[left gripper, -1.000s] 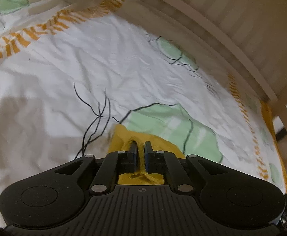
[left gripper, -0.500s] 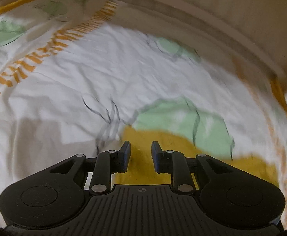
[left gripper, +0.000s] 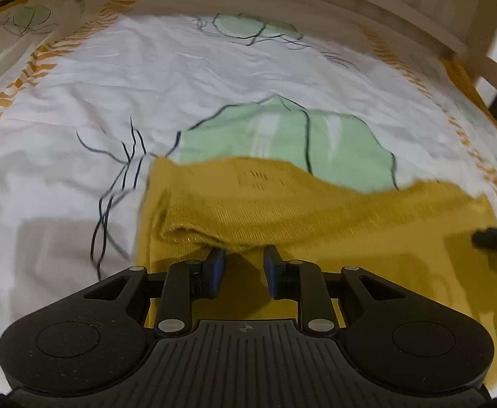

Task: Fold small clothes
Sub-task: 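Lay the hem over the collar and open both grippers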

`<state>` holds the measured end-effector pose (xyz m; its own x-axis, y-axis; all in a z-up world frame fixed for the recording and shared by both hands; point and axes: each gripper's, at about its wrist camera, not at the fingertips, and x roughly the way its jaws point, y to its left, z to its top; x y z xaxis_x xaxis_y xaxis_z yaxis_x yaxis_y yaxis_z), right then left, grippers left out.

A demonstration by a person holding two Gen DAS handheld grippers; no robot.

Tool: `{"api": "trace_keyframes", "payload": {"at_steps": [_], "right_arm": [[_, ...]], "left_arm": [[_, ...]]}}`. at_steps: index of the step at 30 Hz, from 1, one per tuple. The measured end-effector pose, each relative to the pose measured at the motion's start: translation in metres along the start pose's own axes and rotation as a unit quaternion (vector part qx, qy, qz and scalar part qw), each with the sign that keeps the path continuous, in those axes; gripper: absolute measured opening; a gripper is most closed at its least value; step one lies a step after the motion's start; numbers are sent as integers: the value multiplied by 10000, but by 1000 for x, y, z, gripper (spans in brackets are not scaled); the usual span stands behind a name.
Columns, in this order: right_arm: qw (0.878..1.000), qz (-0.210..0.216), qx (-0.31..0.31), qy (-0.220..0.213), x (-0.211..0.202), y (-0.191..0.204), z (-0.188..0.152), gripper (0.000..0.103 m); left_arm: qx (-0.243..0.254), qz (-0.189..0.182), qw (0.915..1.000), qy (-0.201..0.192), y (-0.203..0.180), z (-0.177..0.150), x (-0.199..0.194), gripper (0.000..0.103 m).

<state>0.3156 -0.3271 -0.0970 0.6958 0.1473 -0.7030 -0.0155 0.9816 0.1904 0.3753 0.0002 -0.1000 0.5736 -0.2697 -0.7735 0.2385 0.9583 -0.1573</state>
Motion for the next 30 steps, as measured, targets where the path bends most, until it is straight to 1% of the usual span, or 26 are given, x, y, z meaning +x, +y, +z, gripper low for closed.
{"api": "trace_keyframes", "payload": {"at_steps": [3, 5, 9, 11, 15, 17, 19, 23, 26, 28, 30], "right_arm": [[9999, -82, -50, 33, 16, 0, 9, 65], [9999, -141, -59, 58, 25, 0, 17, 67], [9997, -182, 151, 114, 35, -10, 28, 68], [9994, -182, 288, 65, 33, -15, 32, 68], [9985, -85, 518, -148, 13, -23, 33, 68], [9982, -20, 561, -192, -1, -26, 30, 68], [9982, 17, 563, -189, -16, -28, 24, 68], [9981, 123, 592, -126, -42, -31, 3, 70], [9983, 84, 584, -13, -58, -32, -16, 75], [9985, -33, 534, 108, -65, -32, -31, 75], [9982, -149, 484, 313, -68, -33, -46, 75]], "left_arm": [[-128, 63, 9999, 26, 4, 17, 15, 25], [-208, 203, 9996, 9, 7, 26, 22, 25], [-557, 230, 9981, 120, 15, 44, 32, 25], [-599, 305, 9977, 92, 13, 49, 26, 25], [-391, 329, 9987, -28, 3, 50, 0, 25], [-362, 335, 9988, -3, 0, 47, -14, 25], [-360, 265, 9990, 77, -4, 42, -26, 25], [-234, 103, 9994, 215, -16, 22, -48, 25], [-80, 52, 9993, 358, -25, -2, -63, 25], [31, 9, 9988, 486, -29, -19, -68, 25], [87, 50, 9982, 591, -33, -36, -70, 25]]}}
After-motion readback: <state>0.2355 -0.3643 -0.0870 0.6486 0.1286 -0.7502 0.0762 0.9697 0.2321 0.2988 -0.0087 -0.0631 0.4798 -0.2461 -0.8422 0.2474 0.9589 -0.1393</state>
